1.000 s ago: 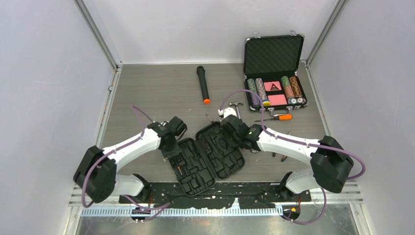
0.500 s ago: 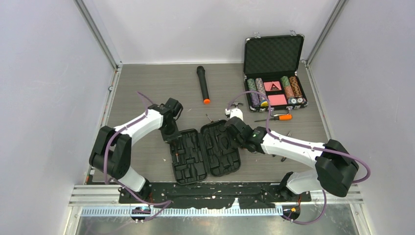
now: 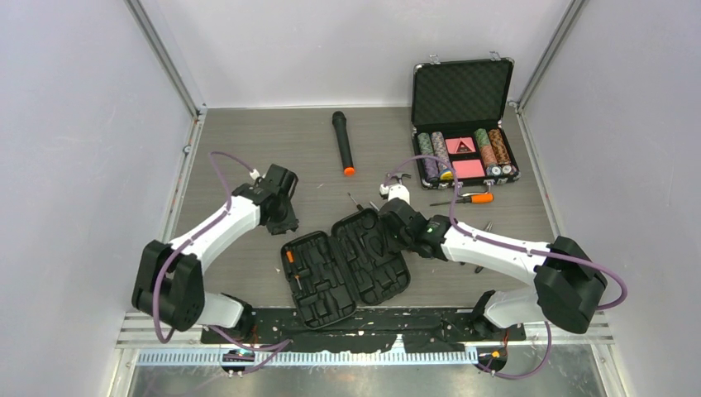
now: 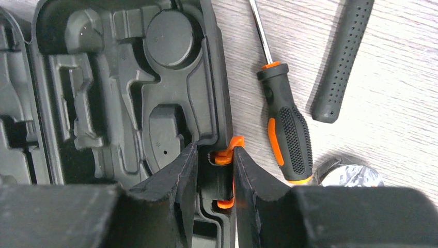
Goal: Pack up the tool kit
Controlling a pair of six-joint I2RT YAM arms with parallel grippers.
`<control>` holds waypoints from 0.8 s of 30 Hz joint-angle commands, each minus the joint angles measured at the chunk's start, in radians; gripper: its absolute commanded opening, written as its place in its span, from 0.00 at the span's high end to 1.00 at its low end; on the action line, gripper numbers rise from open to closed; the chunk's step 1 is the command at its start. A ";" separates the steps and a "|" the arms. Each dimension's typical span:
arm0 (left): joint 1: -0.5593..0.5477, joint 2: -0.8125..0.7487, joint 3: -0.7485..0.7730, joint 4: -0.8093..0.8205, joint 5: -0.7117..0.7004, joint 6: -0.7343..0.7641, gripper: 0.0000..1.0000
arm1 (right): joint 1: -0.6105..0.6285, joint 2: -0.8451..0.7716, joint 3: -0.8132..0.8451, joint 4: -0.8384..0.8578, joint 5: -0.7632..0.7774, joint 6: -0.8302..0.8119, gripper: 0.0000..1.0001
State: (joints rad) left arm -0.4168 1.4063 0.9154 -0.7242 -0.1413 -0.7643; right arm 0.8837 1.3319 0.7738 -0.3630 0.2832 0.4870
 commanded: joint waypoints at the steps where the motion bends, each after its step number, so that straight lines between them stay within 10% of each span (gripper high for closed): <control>1: 0.003 -0.090 0.011 0.031 -0.034 0.020 0.68 | 0.010 -0.051 0.042 0.067 -0.003 0.024 0.70; 14: -0.026 -0.366 -0.137 -0.025 -0.023 -0.034 0.65 | 0.006 -0.013 0.070 0.104 0.153 -0.076 0.66; 24: 0.082 -0.498 -0.314 0.095 0.168 -0.027 0.66 | 0.021 -0.050 0.216 0.009 0.169 -0.212 0.33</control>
State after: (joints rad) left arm -0.3653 0.9447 0.6399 -0.7227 -0.0784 -0.7856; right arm 0.8814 1.3449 0.8902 -0.3321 0.4213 0.3237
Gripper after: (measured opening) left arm 0.345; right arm 0.634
